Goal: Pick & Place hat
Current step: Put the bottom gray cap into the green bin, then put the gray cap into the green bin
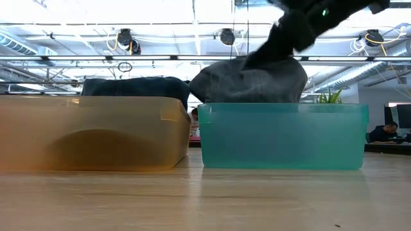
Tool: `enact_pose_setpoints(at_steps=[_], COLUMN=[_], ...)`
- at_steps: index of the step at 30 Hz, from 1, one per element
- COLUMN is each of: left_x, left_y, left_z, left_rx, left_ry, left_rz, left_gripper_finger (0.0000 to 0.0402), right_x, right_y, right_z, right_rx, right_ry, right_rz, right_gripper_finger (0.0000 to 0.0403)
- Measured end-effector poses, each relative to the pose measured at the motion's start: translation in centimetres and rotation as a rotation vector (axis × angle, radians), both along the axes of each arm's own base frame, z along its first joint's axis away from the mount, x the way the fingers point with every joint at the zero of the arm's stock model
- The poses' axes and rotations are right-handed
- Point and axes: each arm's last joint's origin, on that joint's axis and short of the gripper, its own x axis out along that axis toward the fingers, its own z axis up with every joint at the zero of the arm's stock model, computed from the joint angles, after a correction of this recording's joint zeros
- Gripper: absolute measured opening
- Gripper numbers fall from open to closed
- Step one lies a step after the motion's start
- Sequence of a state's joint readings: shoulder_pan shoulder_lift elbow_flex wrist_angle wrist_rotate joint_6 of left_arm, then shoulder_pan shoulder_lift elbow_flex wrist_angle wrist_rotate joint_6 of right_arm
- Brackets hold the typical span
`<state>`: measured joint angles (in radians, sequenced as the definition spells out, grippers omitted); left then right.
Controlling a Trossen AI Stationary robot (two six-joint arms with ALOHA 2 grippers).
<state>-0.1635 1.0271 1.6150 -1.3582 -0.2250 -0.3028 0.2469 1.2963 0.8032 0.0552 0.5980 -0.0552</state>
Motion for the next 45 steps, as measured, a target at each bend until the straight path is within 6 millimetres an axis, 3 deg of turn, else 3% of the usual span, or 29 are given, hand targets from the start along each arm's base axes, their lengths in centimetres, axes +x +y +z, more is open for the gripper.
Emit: enact_pose_setpoints(at_steps=[6,12,19,25,35,45], left_x=[0.0,-0.1,-0.3,0.4,1.5,1.7], left_y=[0.2,0.3,0.7,1.5,3.1,4.2], left_z=[0.0,0.0,-1.3,-3.3,-7.8,-12.4], left_rx=[0.027,0.019,0.018,0.004,0.02,-0.102], left_ry=[-0.01,-0.012,0.059,0.109,0.269,0.452], left_rz=[0.064,0.118,0.303,0.471,0.625,0.715], left_gripper_finger=[0.0141,0.017,0.0233,0.0261,0.0255,0.027], right_x=[-1.9,-3.4,-3.8,-3.7,-3.6,-3.6], right_y=[0.0,-0.4,-0.5,-0.5,-0.4,-0.2], right_z=[3.1,5.0,6.1,6.8,7.1,7.1], right_rx=[-0.004,-0.032,-0.08,-0.111,-0.111,-0.097], right_ry=[-0.112,-0.176,-0.222,-0.281,-0.308,-0.304], right_rz=[0.036,0.051,0.072,0.081,0.087,0.171], right_gripper_finger=[0.0241,0.028,0.0287,0.0282,0.0282,0.0283])
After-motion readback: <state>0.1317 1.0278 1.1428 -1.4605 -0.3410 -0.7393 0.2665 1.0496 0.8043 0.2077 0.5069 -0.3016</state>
